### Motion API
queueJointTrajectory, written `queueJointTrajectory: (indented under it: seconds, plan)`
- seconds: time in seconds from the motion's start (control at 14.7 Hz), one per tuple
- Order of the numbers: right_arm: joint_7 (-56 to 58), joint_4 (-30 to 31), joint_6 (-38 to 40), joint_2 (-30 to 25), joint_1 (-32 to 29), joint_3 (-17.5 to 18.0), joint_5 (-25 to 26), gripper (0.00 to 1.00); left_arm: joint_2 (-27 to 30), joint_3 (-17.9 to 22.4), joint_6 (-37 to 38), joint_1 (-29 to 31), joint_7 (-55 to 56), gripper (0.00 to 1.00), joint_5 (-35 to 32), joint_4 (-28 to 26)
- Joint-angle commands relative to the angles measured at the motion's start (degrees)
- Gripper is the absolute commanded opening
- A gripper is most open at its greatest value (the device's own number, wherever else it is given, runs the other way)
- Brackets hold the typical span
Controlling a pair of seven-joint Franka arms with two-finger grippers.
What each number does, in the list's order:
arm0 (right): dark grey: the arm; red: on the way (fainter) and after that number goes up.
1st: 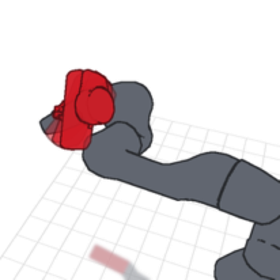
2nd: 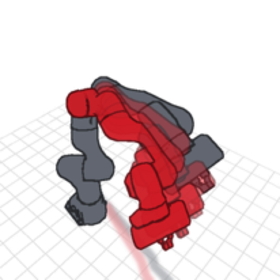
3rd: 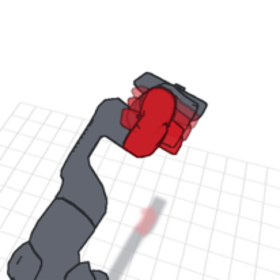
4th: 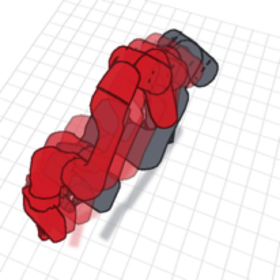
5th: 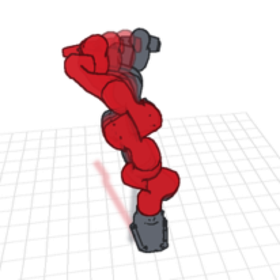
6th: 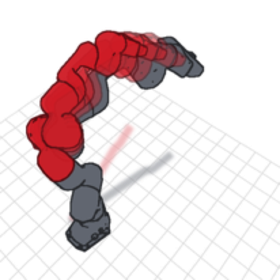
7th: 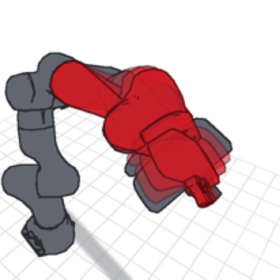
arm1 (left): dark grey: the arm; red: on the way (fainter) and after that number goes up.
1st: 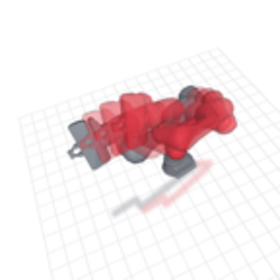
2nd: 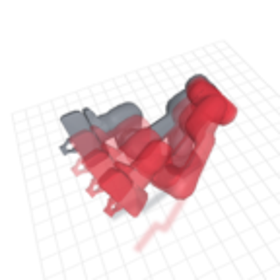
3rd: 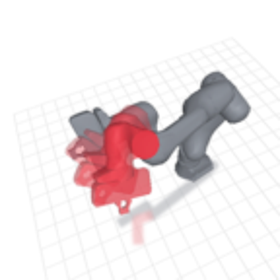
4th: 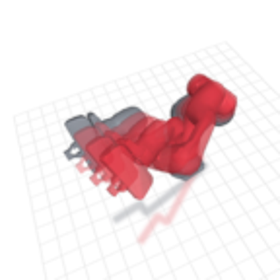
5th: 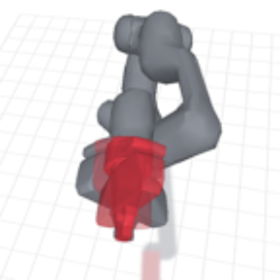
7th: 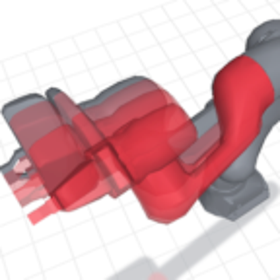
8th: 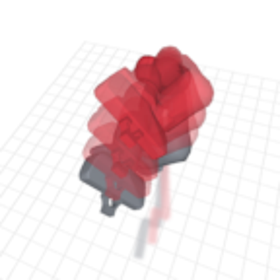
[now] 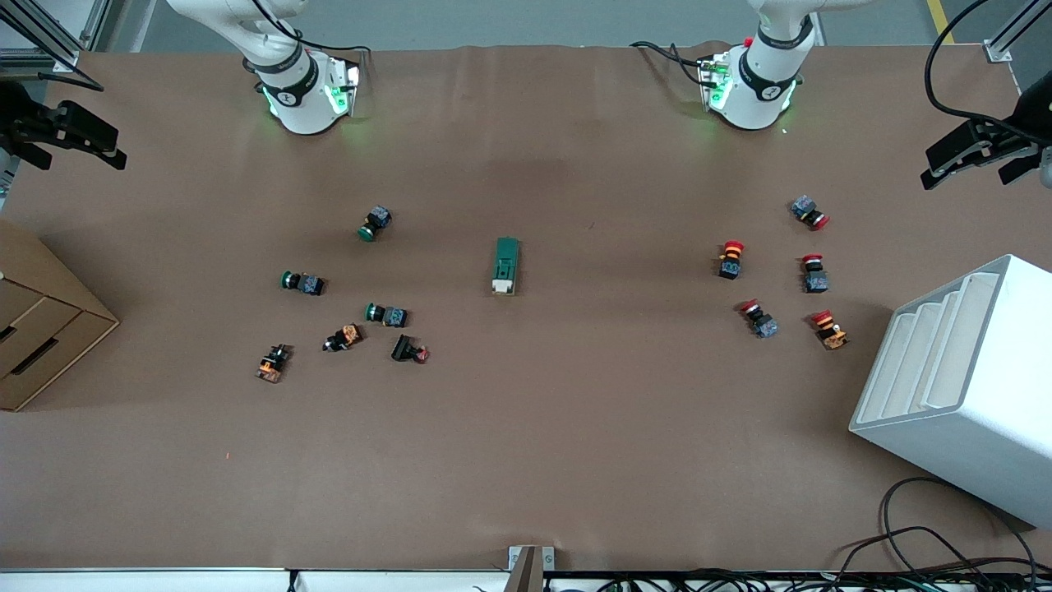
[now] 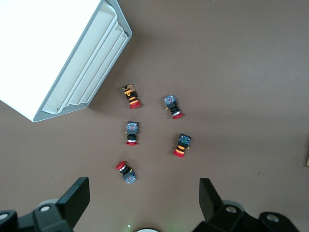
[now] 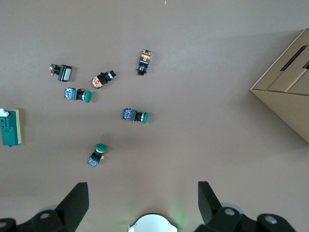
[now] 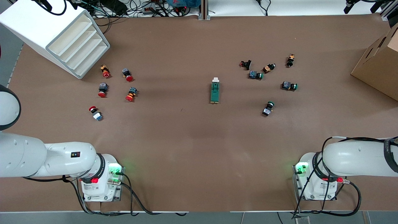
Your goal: Close load switch with both arms
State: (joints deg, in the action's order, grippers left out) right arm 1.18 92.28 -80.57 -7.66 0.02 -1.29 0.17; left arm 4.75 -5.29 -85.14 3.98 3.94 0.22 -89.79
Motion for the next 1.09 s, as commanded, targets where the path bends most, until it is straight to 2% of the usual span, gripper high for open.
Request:
queueJointTrajectory:
  seconds: [0.0,0.2,1.02]
  plan:
    - [1.10,1.50,-0.38,-1.57,0.24,-0.29,-0.87,1.00,1.40,-0.08,0.24,0.24,-1.13,1.00,0.13,-0.91]
    - [1.10,1.59,-0.91,-1.57,0.06,-0.47,-2.80,1.00,1.05,-0.16,0.24,0.15,-1.13,1.00,0.48,-0.82]
    - [1.45,1.59,-0.38,-1.65,-0.11,-0.56,-2.01,1.00,-0.71,-0.25,0.24,0.24,-1.66,1.00,-0.14,1.64]
